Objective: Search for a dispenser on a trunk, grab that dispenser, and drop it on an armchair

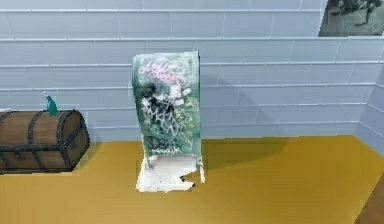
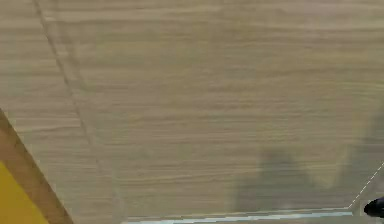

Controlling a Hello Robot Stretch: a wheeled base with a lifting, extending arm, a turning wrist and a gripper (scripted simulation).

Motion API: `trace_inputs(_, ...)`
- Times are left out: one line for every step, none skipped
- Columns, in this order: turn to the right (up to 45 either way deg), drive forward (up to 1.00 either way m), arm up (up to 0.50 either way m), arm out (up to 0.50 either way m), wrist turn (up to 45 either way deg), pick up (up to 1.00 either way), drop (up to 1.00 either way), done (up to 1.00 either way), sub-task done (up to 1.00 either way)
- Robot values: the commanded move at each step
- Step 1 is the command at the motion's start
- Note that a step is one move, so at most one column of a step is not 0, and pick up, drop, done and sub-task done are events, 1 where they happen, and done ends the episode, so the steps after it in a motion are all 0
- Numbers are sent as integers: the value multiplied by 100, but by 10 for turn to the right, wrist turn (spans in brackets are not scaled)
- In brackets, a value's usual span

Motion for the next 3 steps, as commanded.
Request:
trace_inputs(0, 25, 0, 0, 0, 0, 0, 0, 0)
trace_inputs(-360, 0, 0, 0, 0, 0, 0, 0, 0)
trace_inputs(0, 85, 0, 0, 0, 0, 0, 0, 0)
